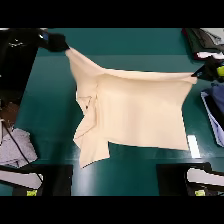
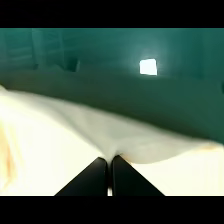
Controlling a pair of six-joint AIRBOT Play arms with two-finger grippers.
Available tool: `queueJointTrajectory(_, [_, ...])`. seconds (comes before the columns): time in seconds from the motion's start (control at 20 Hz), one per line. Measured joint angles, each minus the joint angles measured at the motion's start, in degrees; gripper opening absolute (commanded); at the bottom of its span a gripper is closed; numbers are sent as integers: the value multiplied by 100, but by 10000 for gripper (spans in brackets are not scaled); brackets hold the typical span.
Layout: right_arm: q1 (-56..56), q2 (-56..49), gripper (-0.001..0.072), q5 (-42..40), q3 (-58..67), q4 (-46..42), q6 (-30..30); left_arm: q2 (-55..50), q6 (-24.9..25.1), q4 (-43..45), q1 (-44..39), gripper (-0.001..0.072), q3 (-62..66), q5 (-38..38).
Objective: Fold the shirts.
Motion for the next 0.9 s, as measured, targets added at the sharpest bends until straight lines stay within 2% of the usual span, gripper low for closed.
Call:
queueJointTrajectory(0.05, [63, -149, 25, -205, -98, -22, -13, -151, 0, -35, 0, 222, -15, -9])
queueJointTrajectory(0.1, [107, -262, 205, -393, -136, -24, -26, -275, -4, -42, 2, 537, -31, 4])
queueJointTrajectory(0.15, [138, -372, 549, -542, -133, -20, -33, -343, -4, -7, 9, 644, -22, 24])
queueJointTrajectory(0.2, [162, -481, 616, -647, -87, -26, -44, -400, -11, 70, 13, 646, 13, 48])
queueJointTrajectory(0.3, [181, -625, 507, -704, 103, -9, -57, -474, -61, 411, 11, 646, 120, -101])
queueJointTrajectory(0.65, [149, -306, 502, -533, 581, -17, -273, -302, -380, 1727, 2, 645, 131, -1421])
queueJointTrajectory(0.8, [146, -9, 502, -479, 623, -15, -334, 179, -479, 1880, -149, 644, -540, -1676])
queueJointTrajectory(0.9, [144, 155, 502, -444, 634, -22, -369, 750, -566, 1941, -385, 644, -1414, -1545])
